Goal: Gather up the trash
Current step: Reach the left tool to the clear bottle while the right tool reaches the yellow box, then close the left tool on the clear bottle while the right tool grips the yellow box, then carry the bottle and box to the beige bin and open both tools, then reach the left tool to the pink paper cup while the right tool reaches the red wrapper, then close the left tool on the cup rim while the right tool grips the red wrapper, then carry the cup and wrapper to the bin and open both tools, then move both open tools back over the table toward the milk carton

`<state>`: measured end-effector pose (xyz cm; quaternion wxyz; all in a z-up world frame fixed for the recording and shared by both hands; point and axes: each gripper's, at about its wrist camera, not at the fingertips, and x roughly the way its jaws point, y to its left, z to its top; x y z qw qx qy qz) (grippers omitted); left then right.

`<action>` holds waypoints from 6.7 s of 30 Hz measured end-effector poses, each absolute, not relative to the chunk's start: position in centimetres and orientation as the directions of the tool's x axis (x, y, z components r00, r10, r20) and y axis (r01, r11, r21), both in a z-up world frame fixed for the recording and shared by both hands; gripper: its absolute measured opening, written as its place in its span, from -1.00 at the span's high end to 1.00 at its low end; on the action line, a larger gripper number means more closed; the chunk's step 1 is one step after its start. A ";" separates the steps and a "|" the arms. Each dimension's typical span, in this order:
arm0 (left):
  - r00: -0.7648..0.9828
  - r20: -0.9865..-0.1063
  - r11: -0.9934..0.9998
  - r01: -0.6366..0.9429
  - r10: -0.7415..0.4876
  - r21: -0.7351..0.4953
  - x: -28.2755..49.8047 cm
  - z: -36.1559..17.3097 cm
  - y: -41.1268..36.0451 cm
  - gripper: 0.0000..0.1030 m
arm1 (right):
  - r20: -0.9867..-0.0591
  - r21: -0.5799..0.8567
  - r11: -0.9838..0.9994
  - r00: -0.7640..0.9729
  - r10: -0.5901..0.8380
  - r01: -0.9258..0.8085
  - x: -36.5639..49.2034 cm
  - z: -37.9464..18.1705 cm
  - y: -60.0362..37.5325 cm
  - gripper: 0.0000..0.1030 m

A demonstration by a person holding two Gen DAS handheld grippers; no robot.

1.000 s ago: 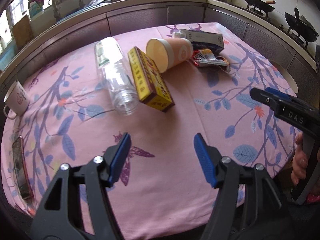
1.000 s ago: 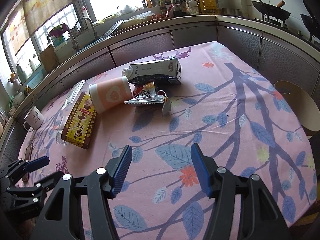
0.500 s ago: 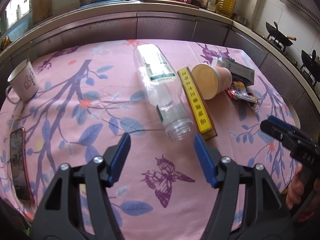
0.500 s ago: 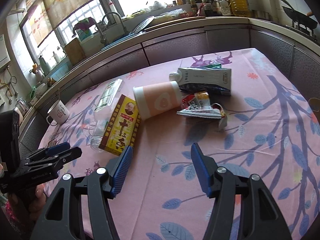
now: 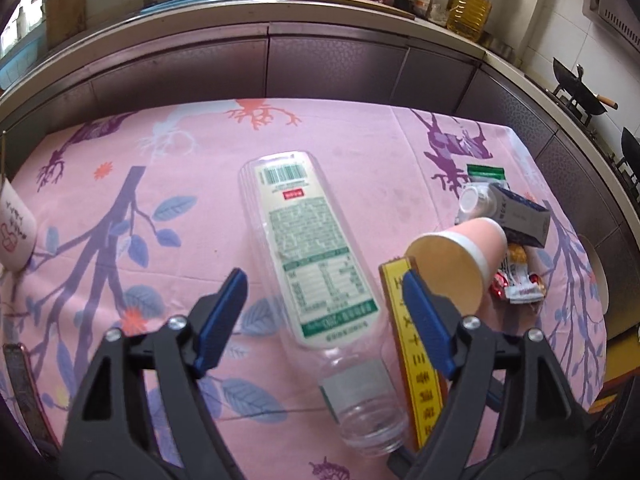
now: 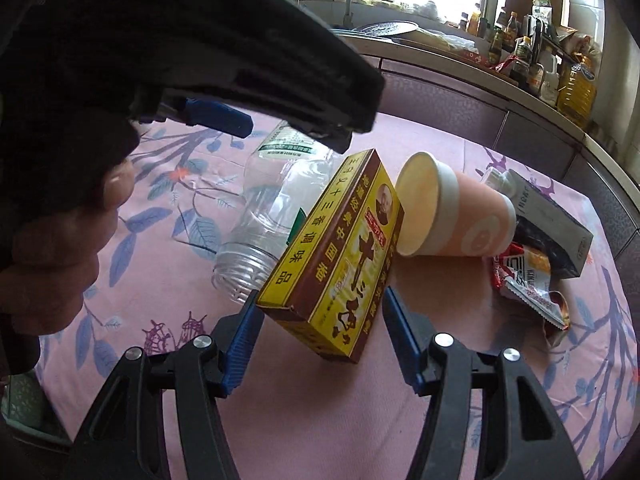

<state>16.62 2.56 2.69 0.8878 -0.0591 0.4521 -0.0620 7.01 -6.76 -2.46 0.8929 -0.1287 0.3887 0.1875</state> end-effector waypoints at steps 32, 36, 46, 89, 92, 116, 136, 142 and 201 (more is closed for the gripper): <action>0.551 -0.830 0.996 -0.010 0.082 0.091 14.9 0.3 -0.3 -0.19 | -0.579 0.264 0.905 0.696 0.425 -0.334 -2.3 1.9 -22.1 0.62; 0.588 -0.807 0.998 -0.018 0.058 0.058 13.1 1.1 0.3 -0.12 | -0.551 0.325 0.891 0.702 0.451 -0.317 -2.0 2.3 -24.1 0.62; 0.650 -0.629 0.856 0.514 -0.427 -0.051 7.2 13.2 -15.3 -0.16 | -0.507 0.376 0.921 0.855 0.109 0.106 -2.7 3.5 -42.2 0.62; 0.611 -0.730 0.904 0.427 -0.306 -0.022 8.2 6.9 -18.6 -0.23 | -0.550 0.510 0.840 0.821 0.154 0.184 0.1 0.6 -44.5 0.26; 0.626 -0.734 0.944 0.323 -0.265 -0.065 7.9 6.4 -12.1 -0.23 | -0.583 0.473 0.872 0.787 0.202 0.125 1.0 0.3 -40.7 0.26; 0.613 -0.724 0.942 0.292 -0.316 -0.165 11.9 3.6 -4.7 -0.32 | -0.674 0.363 0.928 0.665 0.321 -0.080 7.4 -0.3 -27.8 0.26; 0.500 -0.731 0.885 0.297 -0.464 -0.359 15.2 0.8 -7.0 0.95 | -0.677 0.508 0.860 0.594 0.435 -0.050 12.6 -2.4 -30.0 0.27; 0.524 -0.703 0.876 0.295 -0.482 -0.381 12.0 2.3 -4.5 0.95 | -0.657 0.541 0.831 0.552 0.514 -0.130 11.1 -2.4 -28.5 1.00; 0.354 -0.752 0.639 0.761 -0.556 -0.114 10.8 3.0 -40.3 -0.02 | -0.535 0.672 0.609 0.845 0.008 0.420 -2.9 -5.0 -64.3 -0.04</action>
